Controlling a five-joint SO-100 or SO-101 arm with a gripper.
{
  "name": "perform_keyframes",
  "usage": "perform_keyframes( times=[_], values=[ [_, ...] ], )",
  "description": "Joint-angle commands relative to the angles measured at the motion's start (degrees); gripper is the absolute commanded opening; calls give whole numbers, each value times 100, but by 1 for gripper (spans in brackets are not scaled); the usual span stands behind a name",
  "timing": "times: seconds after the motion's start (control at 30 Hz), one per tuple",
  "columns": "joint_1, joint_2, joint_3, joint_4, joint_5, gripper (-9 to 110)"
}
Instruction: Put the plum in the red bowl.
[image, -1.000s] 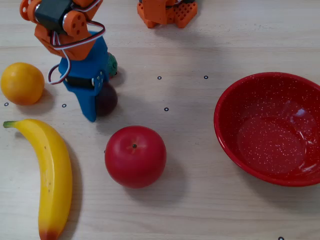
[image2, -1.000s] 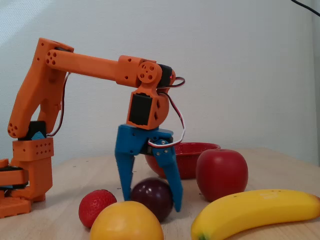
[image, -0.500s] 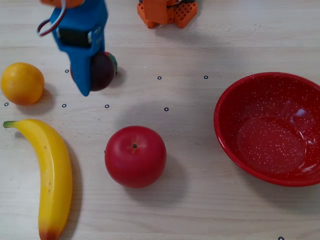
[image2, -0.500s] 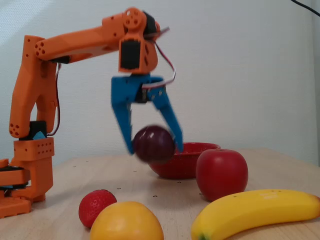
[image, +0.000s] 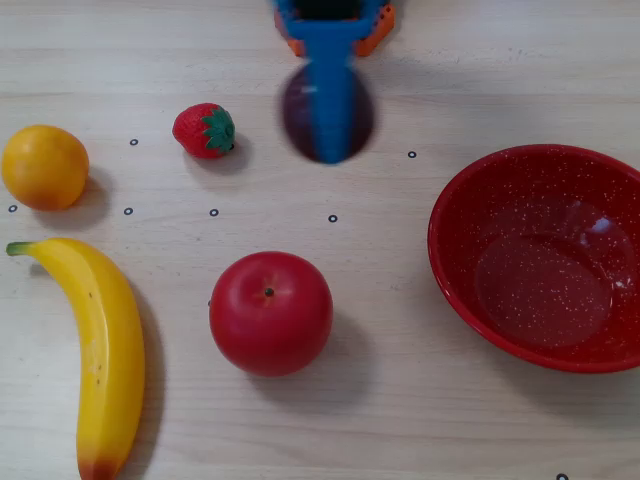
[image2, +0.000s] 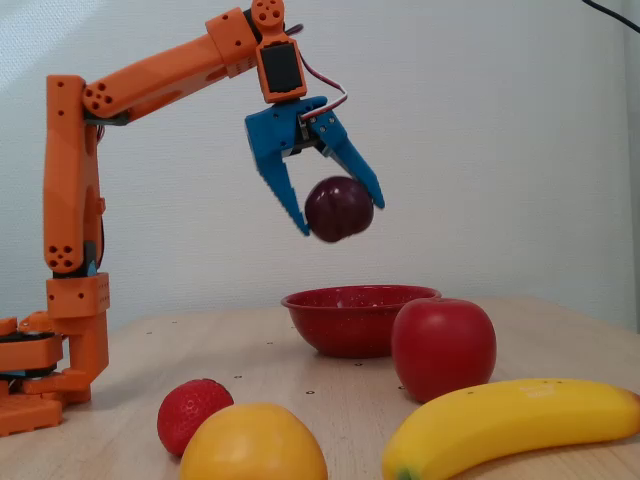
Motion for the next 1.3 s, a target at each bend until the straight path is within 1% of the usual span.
perform_keyframes(
  times=[0.0, 0.2, 0.4, 0.47, 0.6, 0.7, 0.77, 0.93, 1.13, 1.27],
  values=[
    [554, 642, -659, 105, -281, 0],
    [1459, 18, -1468, 123, -404, 0],
    [1907, -949, -2268, 387, -519, 10],
    [2030, -1380, -2584, 519, -563, 12],
    [2250, -2250, -3217, 747, -589, 21],
    [2399, -2619, -3393, 888, -536, 34],
    [2496, -2760, -3366, 932, -492, 40],
    [2628, -2962, -3322, 905, -352, 48],
    [2584, -2936, -3340, 729, -290, 49],
    [2443, -2637, -3393, 624, -308, 42]
  ],
)
